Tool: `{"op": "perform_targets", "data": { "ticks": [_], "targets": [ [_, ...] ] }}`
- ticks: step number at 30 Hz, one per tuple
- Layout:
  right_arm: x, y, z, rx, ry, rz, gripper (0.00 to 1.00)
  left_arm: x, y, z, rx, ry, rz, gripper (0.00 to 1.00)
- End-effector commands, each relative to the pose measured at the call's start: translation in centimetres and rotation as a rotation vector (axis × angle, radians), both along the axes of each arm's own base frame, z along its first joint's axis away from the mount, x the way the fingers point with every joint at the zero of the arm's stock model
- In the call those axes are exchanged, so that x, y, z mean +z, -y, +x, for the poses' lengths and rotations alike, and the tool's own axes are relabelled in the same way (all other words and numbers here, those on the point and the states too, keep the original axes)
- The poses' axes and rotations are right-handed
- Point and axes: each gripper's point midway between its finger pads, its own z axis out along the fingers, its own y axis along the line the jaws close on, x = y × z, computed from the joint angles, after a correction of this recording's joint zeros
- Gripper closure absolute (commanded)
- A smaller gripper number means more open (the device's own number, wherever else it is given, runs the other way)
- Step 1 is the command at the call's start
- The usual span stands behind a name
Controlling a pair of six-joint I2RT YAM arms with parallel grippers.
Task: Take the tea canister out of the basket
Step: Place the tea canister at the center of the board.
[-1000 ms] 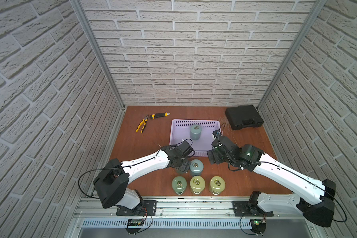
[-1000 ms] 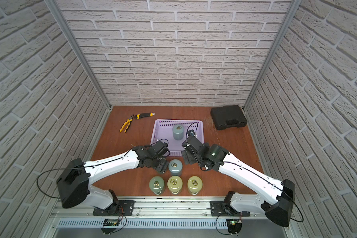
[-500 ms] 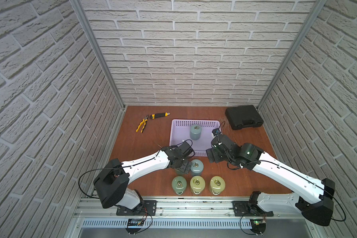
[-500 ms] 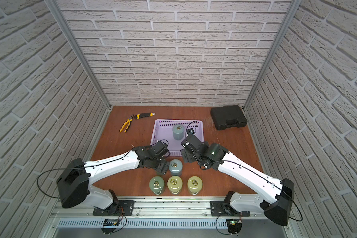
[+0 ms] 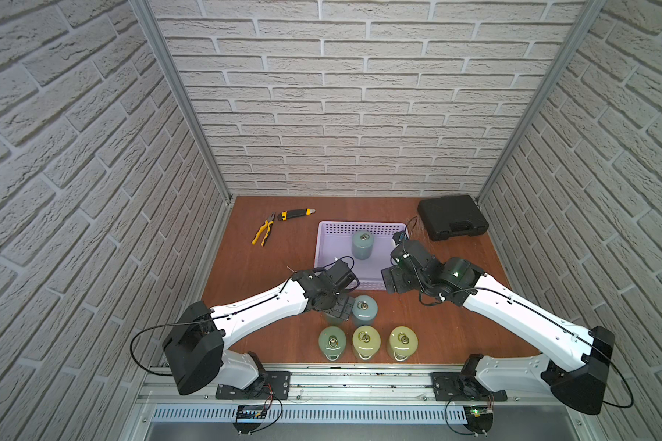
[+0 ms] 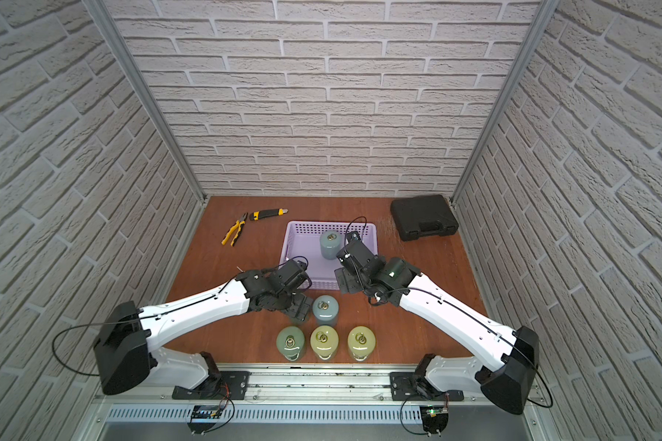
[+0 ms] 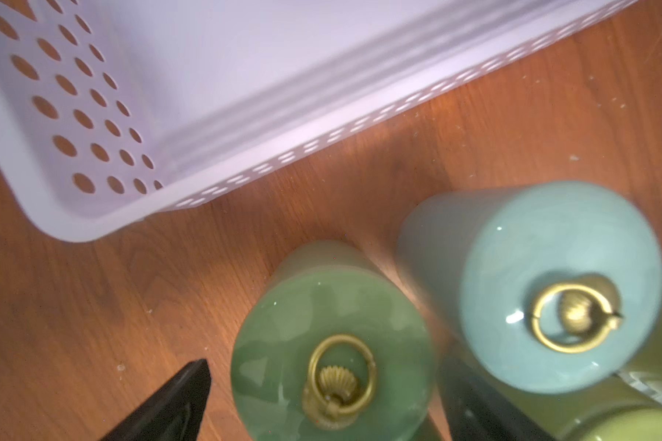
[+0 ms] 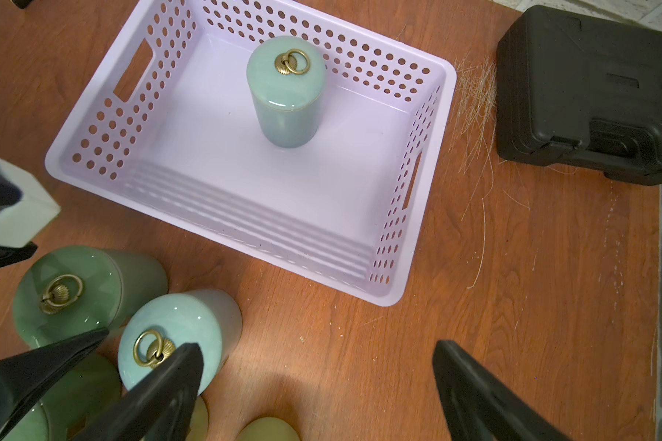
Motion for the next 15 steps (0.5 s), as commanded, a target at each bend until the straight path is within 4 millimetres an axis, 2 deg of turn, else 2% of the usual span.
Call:
{"op": "perform_targets", "data": {
  "ticks": [1,8,15],
  "targets": [
    [0.9,-1.0,1.6,0.023,0.025,0.053,0.01,1.9,-0.6,0.0,0.022,0.022,0.005,0.02],
    [0.7,-1.7,4.0,0.06,0.016,0.087,0.01,3.9,-1.8,0.8,0.042,0.077,0.024,0.02],
    [0.0,-3.0,6.4,0.161,-0.017,0.06,0.0,5.7,-3.6,2.0,0.081,0.181,-0.04,0.02]
  ]
}}
